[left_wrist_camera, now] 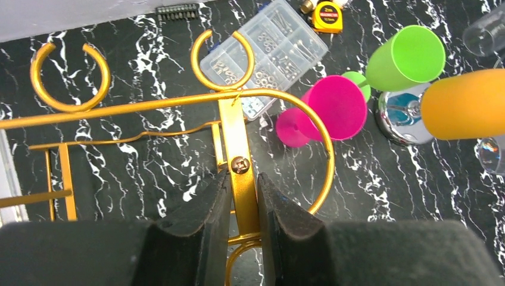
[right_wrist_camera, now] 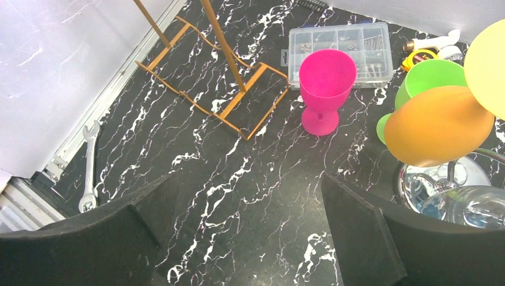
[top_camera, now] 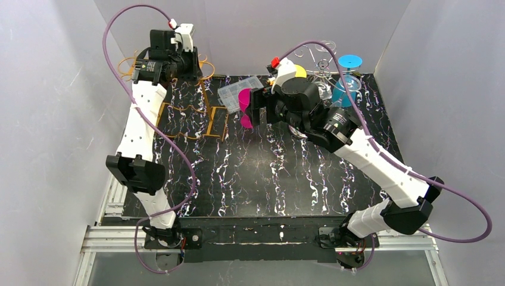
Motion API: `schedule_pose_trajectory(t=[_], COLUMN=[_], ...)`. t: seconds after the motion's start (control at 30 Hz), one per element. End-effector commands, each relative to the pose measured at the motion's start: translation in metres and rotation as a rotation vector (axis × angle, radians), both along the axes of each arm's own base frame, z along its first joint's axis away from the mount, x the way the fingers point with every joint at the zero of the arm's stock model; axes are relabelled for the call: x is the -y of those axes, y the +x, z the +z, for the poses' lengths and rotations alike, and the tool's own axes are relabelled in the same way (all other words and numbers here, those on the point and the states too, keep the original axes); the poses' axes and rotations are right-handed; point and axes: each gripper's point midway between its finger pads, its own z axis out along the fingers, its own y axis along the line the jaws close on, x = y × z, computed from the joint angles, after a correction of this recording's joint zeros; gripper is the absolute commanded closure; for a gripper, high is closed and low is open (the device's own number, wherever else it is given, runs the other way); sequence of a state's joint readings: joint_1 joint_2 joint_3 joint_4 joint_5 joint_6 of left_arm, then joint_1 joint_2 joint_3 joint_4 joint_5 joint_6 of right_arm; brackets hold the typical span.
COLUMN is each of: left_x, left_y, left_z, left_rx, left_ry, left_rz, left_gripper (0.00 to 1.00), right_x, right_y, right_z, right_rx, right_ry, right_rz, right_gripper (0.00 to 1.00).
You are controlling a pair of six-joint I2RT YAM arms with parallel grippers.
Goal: Place the wine glass upside down on the wine glass rack
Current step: Move the wine rack to the center of the board, then adjust the wine rack at the center of the board.
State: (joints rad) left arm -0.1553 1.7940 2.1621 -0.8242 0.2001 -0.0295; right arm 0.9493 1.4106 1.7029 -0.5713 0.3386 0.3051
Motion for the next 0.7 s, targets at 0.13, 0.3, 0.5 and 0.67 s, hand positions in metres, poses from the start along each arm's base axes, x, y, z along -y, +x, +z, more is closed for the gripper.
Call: schedule_pose_trajectory(t=[0.13, 0.3, 0.5, 0.67], left_x=[0.021, 0.011, -0.003, -0.016], left_y=[-0.027, -0.043, -0.067, -0.087], left_z=[0.031, 0.051, 0.077, 0.102], left_rx=[0.066, 0.116, 0.153, 0.175], left_ry=[-0.043, -0.029, -0.024, -0.044], left_rz=[-0.023, -0.004, -0.016, -0.021], left_gripper=[0.51, 0.21, 0.05, 0.02], right_x=[0.005, 0.005, 0.001, -0.006], right_y=[-0.001, 0.004, 0.013, 0.022], right_z=[0.01, -0.01, -0.042, -0.057], right_rx=[0.024, 0.001, -0.032, -0.036], right_ry=[0.051, 0.0, -0.073, -0.118], right_rz=[-0.023, -0.04, -0.063, -0.068], right_gripper=[0.02, 0.02, 0.02, 0.02])
